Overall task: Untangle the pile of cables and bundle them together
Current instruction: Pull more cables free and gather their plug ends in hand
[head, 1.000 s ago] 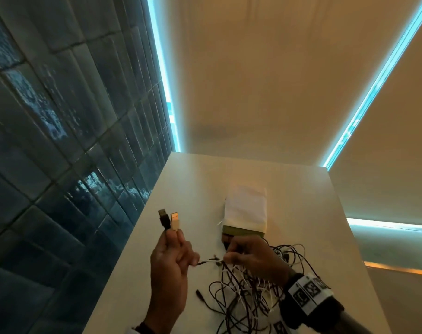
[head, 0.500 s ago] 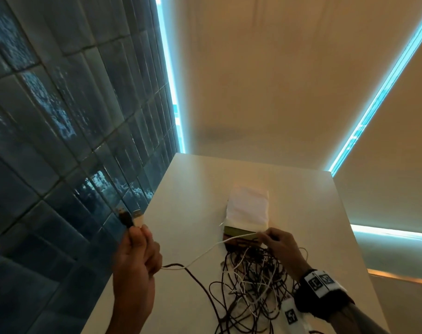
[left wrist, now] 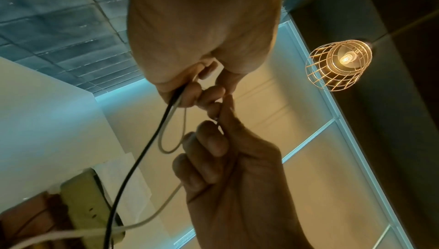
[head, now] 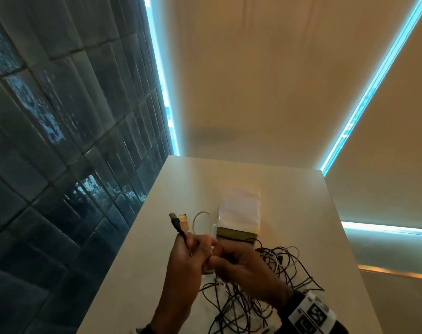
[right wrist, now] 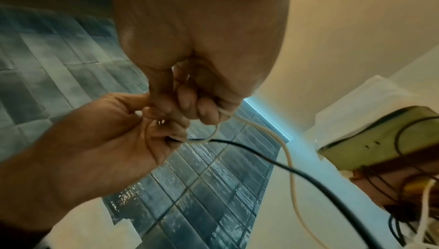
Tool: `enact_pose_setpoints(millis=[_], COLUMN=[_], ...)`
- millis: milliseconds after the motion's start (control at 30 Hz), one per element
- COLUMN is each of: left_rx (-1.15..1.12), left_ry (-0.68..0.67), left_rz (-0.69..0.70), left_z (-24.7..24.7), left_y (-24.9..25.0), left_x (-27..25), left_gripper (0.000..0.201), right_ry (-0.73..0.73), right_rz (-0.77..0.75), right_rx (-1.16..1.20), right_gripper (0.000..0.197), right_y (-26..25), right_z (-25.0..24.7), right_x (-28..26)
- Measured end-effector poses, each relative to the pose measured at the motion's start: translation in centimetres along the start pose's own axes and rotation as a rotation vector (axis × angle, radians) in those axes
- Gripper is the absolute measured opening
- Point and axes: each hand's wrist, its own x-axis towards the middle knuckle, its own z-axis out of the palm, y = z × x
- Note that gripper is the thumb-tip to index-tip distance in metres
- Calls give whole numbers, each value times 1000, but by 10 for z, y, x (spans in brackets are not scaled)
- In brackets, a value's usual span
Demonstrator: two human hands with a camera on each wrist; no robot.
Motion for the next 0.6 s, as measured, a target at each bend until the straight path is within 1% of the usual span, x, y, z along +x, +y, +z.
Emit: enact_pose_setpoints(millis=[67,167,267,333,433,533,600], left_rx=[-19,-135,-248,-302,-359,-380,-395], left_ry=[7,23,65,84,108,125,133], left_rz=[15,21,52,76,120,171,193], left_z=[-1,-3,-12,-21,-38,-52,-62], left_y=[4,11,22,27,33,37,40], left_x=[0,1,2,2,3,1,0], left_gripper=[13,20,19,18,20,23,25], right_ry=[1,-10,20,73,153,191,216], right_rz=[13,40,60,76,130,189,230], right_rx=[-10,-20,-32,-38,-7,63,135], right_gripper=[16,17,18,23,35,32,36], right_y=[5,10,17,26,36,46,58], right_z=[0,-5,-16,-27,-42,-56,-67], right_x=[-2,-5,-8,-13,-19,-26,-30])
